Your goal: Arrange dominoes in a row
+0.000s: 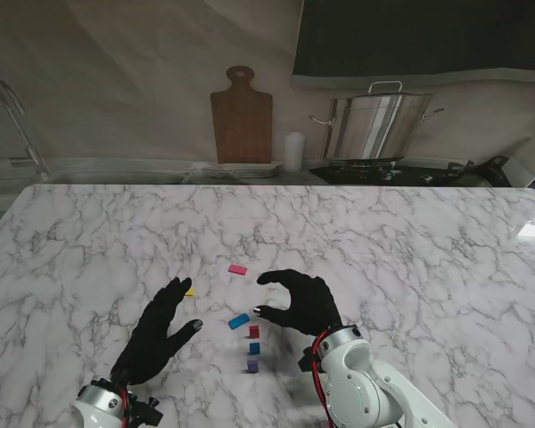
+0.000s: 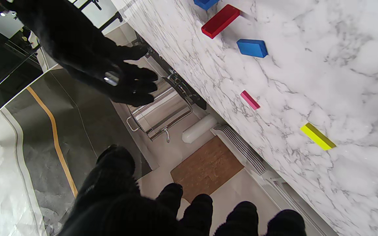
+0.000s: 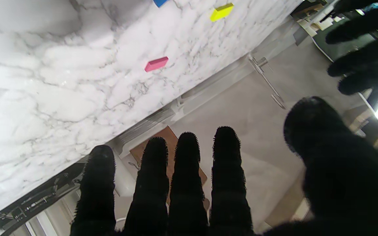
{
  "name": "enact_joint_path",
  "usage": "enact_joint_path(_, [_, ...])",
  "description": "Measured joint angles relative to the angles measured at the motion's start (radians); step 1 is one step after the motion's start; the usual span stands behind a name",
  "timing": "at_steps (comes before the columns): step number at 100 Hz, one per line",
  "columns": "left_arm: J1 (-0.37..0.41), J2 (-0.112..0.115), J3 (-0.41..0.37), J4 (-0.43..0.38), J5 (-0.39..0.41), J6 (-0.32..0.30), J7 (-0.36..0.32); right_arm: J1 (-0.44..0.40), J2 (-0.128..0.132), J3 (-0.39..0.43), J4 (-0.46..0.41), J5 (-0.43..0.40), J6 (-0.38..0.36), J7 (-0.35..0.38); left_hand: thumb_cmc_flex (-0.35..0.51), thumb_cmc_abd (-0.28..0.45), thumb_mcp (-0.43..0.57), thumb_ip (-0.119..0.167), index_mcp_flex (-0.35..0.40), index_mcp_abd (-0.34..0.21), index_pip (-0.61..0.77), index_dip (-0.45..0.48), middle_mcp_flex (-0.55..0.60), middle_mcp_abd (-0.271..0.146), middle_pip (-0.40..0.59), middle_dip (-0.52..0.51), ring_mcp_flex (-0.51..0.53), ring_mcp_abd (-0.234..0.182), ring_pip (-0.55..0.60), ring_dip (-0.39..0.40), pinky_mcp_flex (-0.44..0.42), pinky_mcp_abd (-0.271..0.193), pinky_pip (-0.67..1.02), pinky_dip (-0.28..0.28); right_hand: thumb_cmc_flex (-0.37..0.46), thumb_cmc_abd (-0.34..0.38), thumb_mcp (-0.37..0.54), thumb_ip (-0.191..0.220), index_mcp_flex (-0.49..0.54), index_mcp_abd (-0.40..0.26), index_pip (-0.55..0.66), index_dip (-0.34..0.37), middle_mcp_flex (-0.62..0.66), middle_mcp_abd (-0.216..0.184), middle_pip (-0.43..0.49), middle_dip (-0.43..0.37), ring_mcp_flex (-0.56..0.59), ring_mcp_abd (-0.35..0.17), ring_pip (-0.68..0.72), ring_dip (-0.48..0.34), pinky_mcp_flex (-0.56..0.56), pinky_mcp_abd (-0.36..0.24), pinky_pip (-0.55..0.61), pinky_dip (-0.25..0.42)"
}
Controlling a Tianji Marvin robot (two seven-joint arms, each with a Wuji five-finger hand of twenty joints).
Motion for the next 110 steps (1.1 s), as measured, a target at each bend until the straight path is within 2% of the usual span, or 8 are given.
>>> enact_joint_path(11, [0.0,0.0,0.003,0.0,0.0,-0.001,0.0,-0.043,0.004,0.04,-0.038,-0.007,-0.048,-0.007,0.0,0.0,0.0,0.0,0.0,0.0,0.0,0.0,0.0,0.0,0.0,0.0,0.0,0.0,0.0,0.0,0.0,0.0,0.0,0.0,0.0,0.014,-0.012,0.0,-0.023,0.0,-0.032,-0.055,-0.003,0.0,-0.057,-0.051,0.0,-0.016,-0.09,-0.052,-0.02,0.0,-0.108,-0.08])
enact_joint_path(29, [0.0,0.0,0.006,0.0,0.002,-0.002,-0.001,-0.106,0.008,0.105,-0.07,-0.009,-0.129,-0.014,0.0,0.0,0.0,0.0,0.0,0.0,0.0,0.0,0.0,0.0,0.0,0.0,0.0,0.0,0.0,0.0,0.0,0.0,0.0,0.0,0.004,0.103,-0.053,0.021,-0.095,-0.001,-0.048,-0.096,-0.084,0.0,-0.107,-0.103,-0.066,-0.04,-0.172,-0.106,-0.075,-0.011,-0.251,-0.22])
enact_joint_path(42, [0.001,0.001,0.01,0.0,0.01,-0.004,-0.001,-0.153,0.013,0.146,-0.088,0.002,-0.168,-0.012,0.0,0.0,0.0,0.0,0.0,0.0,0.0,0.0,0.0,0.0,0.0,0.0,0.0,0.0,0.0,0.0,0.0,0.0,0.0,0.0,0.032,0.157,-0.079,0.034,-0.133,-0.002,-0.069,-0.108,-0.133,0.0,-0.121,-0.123,-0.121,-0.052,-0.2,-0.122,-0.113,-0.029,-0.312,-0.27])
enact_joint_path(68, [0.002,0.006,0.027,-0.002,0.02,-0.003,-0.017,-0.189,0.017,0.167,-0.098,0.06,-0.182,0.0,0.0,0.0,0.0,0.0,0.0,0.0,0.0,0.0,0.0,0.0,0.0,0.0,0.0,0.0,0.0,0.0,0.0,0.0,0.0,0.0,0.033,0.19,-0.122,0.048,-0.193,-0.013,-0.107,-0.121,-0.197,-0.011,-0.147,-0.146,-0.195,-0.072,-0.231,-0.13,-0.155,-0.059,-0.385,-0.311])
enact_joint_path(74, [0.001,0.007,0.029,-0.002,0.019,-0.002,-0.026,-0.192,0.017,0.167,-0.101,0.065,-0.182,-0.001,0.0,0.0,0.0,0.0,0.0,0.0,0.0,0.002,0.0,0.001,0.0,0.004,0.0,0.0,0.0,0.0,0.0,0.0,0.0,0.0,0.033,0.215,-0.171,0.05,-0.218,-0.014,-0.131,-0.121,-0.211,-0.013,-0.149,-0.148,-0.209,-0.073,-0.234,-0.13,-0.16,-0.059,-0.393,-0.312])
enact_joint_path(87, [-0.011,0.011,0.037,-0.002,0.018,0.013,-0.048,-0.196,0.016,0.166,-0.108,0.084,-0.18,-0.006,0.0,0.0,0.0,0.0,0.0,0.0,0.0,0.024,0.0,0.003,0.0,0.04,0.0,0.0,0.007,0.019,0.0,0.0,0.0,0.003,0.033,0.239,-0.203,0.05,-0.217,-0.014,-0.121,-0.121,-0.224,-0.014,-0.156,-0.148,-0.21,-0.073,-0.235,-0.13,-0.168,-0.059,-0.398,-0.312])
enact_joint_path(97, [-0.035,0.015,0.044,0.0,0.038,0.028,-0.066,-0.201,0.015,0.168,-0.111,0.085,-0.183,-0.011,0.0,-0.002,0.0,0.0,0.0,0.0,0.0,0.046,0.0,0.005,0.012,0.078,0.0,0.0,0.007,0.058,0.0,0.0,0.0,0.02,0.033,0.238,-0.221,0.051,-0.217,-0.014,-0.121,-0.121,-0.224,-0.014,-0.156,-0.148,-0.21,-0.073,-0.235,-0.13,-0.168,-0.059,-0.398,-0.312])
enact_joint_path(110, [-0.089,0.024,0.061,0.007,0.077,0.051,-0.104,-0.211,0.011,0.175,-0.113,0.092,-0.19,-0.023,0.0,-0.012,0.0,0.0,0.0,0.0,0.003,0.1,0.0,0.005,0.014,0.124,0.0,0.0,0.015,0.109,0.0,0.0,0.01,0.076,0.033,0.238,-0.231,0.052,-0.217,-0.014,-0.121,-0.121,-0.224,-0.014,-0.156,-0.148,-0.21,-0.073,-0.235,-0.13,-0.168,-0.059,-0.398,-0.312])
